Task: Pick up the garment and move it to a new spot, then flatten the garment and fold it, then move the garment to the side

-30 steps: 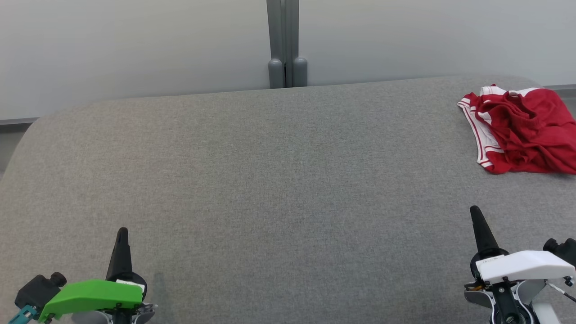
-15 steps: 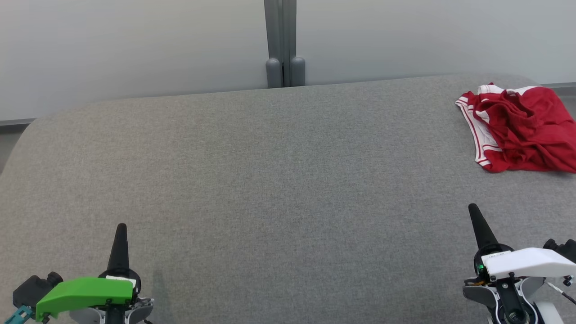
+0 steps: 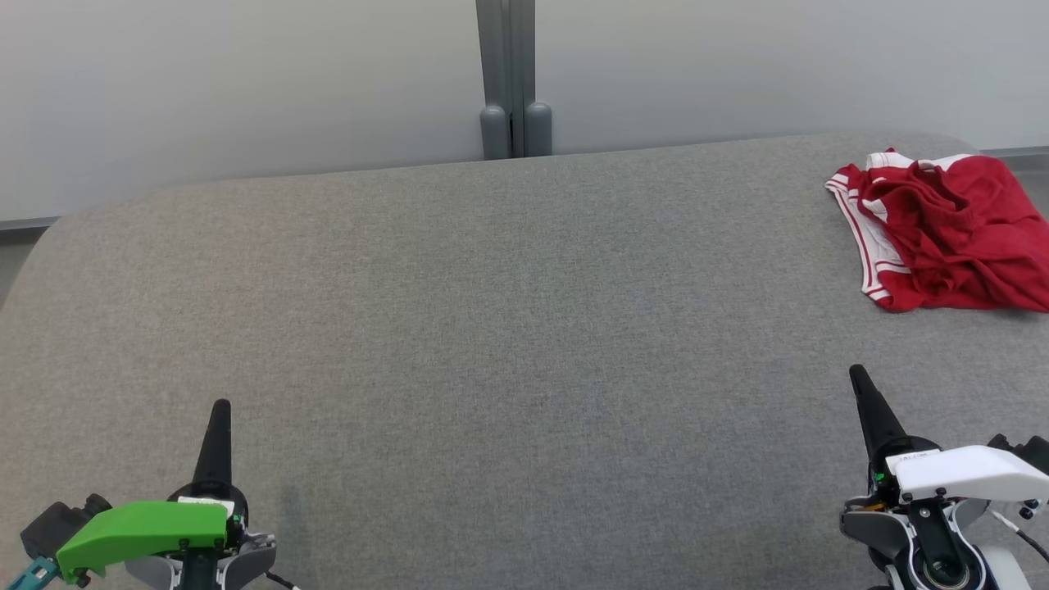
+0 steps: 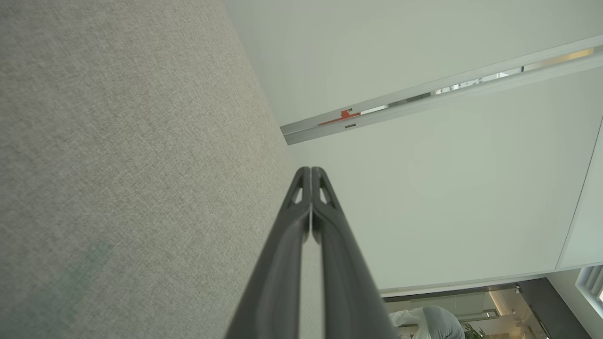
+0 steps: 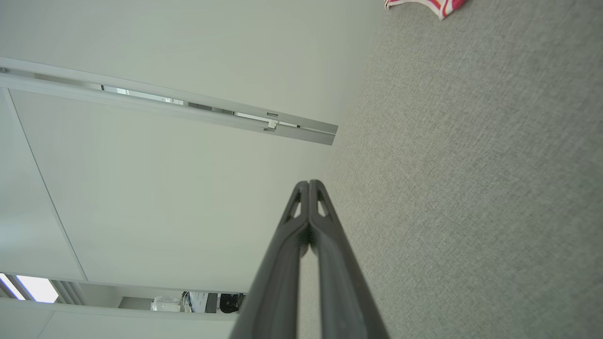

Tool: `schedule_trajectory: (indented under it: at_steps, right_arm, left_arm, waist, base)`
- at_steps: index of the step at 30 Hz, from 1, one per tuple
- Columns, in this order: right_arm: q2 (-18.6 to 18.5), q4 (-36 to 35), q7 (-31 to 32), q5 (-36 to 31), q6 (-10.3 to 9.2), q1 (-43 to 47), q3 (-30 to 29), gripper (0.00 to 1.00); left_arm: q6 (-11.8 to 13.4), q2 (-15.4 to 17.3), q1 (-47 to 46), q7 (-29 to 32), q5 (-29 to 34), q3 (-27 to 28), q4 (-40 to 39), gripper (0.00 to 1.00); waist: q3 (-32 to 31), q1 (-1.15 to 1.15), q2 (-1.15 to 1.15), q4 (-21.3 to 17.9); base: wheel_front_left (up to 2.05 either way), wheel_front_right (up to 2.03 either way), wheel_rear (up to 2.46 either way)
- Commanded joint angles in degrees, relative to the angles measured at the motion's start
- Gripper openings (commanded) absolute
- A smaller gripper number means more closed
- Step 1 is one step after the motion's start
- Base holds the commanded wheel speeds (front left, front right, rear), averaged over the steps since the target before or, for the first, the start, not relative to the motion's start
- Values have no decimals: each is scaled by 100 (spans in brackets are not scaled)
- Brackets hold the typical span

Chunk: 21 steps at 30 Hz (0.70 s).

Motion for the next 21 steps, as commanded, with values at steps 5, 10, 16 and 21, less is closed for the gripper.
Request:
schedule_trajectory:
  at_steps: [5, 10, 16, 21]
  right_arm:
    - [11, -3, 94, 298, 1, -128, -41, 0]
    - [20, 8, 150, 518, 2, -137, -58, 0]
    - [34, 19, 220, 750, 2, -167, -75, 0]
    - [41, 26, 267, 935, 2, -192, -89, 0]
  left_arm:
    - [-30, 34, -150, 94, -327, 43, -56, 0]
    - [-37, 34, -170, 149, -544, 57, -60, 0]
    - [-44, 35, -192, 212, -805, 73, -63, 0]
    - [-51, 35, -191, 264, -1005, 86, -61, 0]
  waist:
    - [4, 0, 0, -13]
    - [8, 0, 0, -26]
    - [12, 0, 0, -42]
    - [16, 0, 0, -54]
  base:
    - [0, 0, 0]
    - [0, 0, 0]
    - [0, 0, 0]
    - [0, 0, 0]
